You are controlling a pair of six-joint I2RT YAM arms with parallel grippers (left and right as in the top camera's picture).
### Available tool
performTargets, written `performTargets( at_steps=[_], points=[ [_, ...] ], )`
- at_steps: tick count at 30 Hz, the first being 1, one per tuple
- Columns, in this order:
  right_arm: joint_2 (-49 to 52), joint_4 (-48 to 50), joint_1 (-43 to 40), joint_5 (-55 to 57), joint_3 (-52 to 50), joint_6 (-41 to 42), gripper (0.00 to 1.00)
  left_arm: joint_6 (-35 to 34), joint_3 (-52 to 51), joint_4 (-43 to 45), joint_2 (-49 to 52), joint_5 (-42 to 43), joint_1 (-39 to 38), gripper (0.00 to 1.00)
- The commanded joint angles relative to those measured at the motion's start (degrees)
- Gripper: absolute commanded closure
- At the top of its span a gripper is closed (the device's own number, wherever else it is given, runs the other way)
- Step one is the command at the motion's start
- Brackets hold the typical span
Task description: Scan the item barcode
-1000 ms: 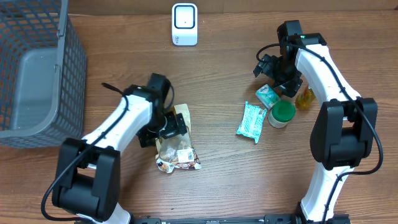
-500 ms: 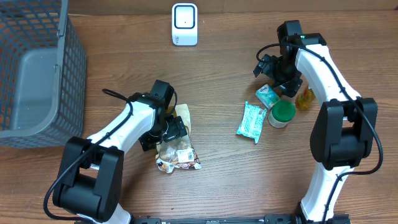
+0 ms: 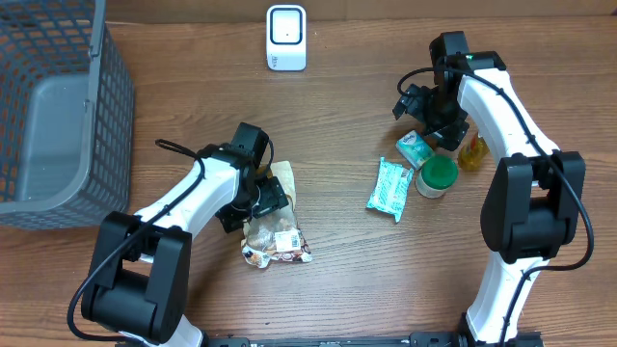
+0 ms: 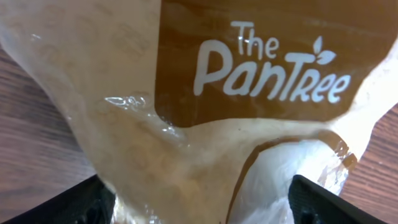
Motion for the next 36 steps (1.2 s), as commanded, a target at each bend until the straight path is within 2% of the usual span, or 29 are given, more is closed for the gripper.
performTargets(
  at_steps=[1, 5, 11, 16, 24, 30, 33, 36],
  points=[
    [-1.25, 0.17, -0.22, -0.09, 1.53, -0.24, 0.0, -1.79, -3.06, 1.88, -1.4, -1.18, 0.37, 0.14],
    [-1.25, 0.17, -0.22, -0.09, 1.53, -0.24, 0.0, -2.99, -6.38, 4.96, -1.4, -1.22, 0.37, 0.16],
    [-1.25, 0.17, -0.22, -0.09, 1.53, -0.24, 0.0, -2.97, -8.17, 6.75, -1.4, -1.11, 0.37, 0.31],
    [-1.25, 0.17, -0.22, -0.09, 1.53, -0.24, 0.0, -2.95, -8.17, 6.99, -1.4, -0.9, 0.37, 0.52],
    [-1.25, 0.17, -0.22, -0.09, 1.53, -0.24, 0.0, -2.95, -8.17, 7.21, -1.4, -0.76, 0.37, 0.69],
    [-1.25, 0.17, -0.22, -0.09, 1.53, -0.24, 0.0, -2.93, -8.09, 7.21, -1.4, -0.35, 0.37, 0.96],
    [-1.25, 0.17, -0.22, -0.09, 1.53, -0.24, 0.0, -2.25, -7.8, 7.1, -1.42, 1.42, 0.37, 0.96],
    [-1.25, 0.17, -0.22, -0.09, 1.53, -0.24, 0.0, 1.9, -6.67, 6.78, -1.42, 4.22, 0.37, 0.96]
  ],
)
